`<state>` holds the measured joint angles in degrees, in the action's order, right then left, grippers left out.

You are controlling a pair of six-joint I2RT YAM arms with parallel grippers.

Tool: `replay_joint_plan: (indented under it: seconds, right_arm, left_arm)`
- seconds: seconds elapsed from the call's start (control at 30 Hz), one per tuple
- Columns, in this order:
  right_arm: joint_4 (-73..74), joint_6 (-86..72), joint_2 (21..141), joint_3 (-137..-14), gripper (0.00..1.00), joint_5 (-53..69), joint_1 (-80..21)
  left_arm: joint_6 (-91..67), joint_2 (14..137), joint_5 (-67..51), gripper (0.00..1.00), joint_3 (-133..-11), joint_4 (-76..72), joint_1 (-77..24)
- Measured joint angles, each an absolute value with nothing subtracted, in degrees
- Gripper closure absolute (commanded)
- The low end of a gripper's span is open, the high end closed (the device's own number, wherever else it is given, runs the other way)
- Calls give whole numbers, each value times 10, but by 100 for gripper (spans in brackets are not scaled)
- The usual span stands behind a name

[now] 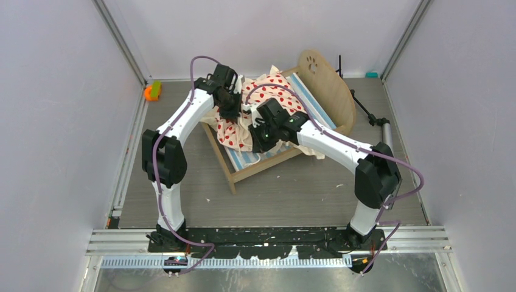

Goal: Set up the pet bed
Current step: Cross the ropes on the bed frame.

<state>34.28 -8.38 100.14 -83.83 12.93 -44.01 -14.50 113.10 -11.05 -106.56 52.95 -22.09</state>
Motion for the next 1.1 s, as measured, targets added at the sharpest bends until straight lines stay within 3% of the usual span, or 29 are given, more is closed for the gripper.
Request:
replay_joint_plan:
  seconds: [1.1]
  right_arm:
    - [431, -34, 1028, -891, 93, 139, -440]
  left_arm:
    - [-145, 1131, -110, 100, -1066, 529, -221]
